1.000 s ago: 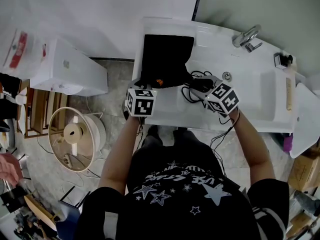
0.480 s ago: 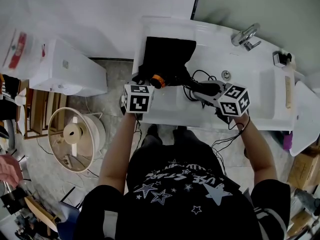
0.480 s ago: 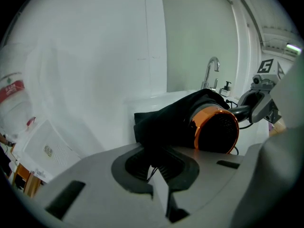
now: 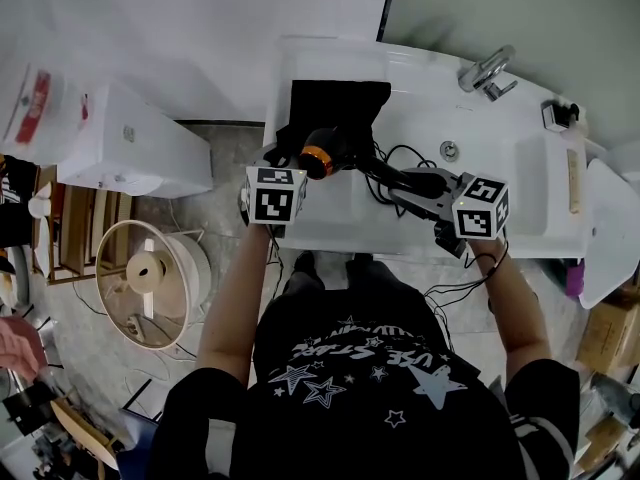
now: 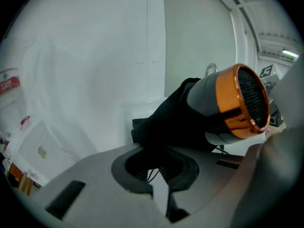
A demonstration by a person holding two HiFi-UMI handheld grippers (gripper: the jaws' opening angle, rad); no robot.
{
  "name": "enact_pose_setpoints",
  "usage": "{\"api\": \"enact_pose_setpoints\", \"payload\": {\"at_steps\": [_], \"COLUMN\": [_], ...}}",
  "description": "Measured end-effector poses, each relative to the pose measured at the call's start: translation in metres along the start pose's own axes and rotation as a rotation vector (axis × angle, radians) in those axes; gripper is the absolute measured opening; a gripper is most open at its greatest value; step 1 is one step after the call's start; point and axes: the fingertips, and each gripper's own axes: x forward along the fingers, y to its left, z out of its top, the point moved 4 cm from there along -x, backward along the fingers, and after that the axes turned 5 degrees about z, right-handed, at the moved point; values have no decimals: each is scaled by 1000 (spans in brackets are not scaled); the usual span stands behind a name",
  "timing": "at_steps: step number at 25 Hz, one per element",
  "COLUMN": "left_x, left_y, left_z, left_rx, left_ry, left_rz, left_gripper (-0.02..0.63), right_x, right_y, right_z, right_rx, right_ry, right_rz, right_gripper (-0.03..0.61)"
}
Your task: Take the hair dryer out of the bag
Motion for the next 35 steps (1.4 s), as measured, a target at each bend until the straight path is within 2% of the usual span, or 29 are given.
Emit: {"api": "enact_pose_setpoints", "payload": {"at_steps": [3, 11, 18, 25, 29, 35], "left_x": [-2, -4, 2, 10, 17, 27], "left_y": [1, 8, 6, 4, 1, -11], "left_z": [2, 3, 6, 6, 9, 2], "left_rx": [-27, -103, -142, -143, -97, -61], "left_ry": [11, 5, 17, 54, 67, 75], "left_rz": [-5, -35, -52, -49, -48, -86], "left_gripper": [20, 20, 20, 20, 20, 20], "right_x": [-1, -5, -15, -19, -23, -26], "right_y": [5, 8, 29, 49, 64, 80], "right_z": [4, 3, 13, 25, 33, 41], "right_rx": [32, 69, 164, 148, 140, 102], "right_ry": [-51, -117, -269, -319, -359, -389], "right_rz": [21, -1, 75, 86, 96, 69], "right_gripper": [155, 155, 155, 155, 155, 155]}}
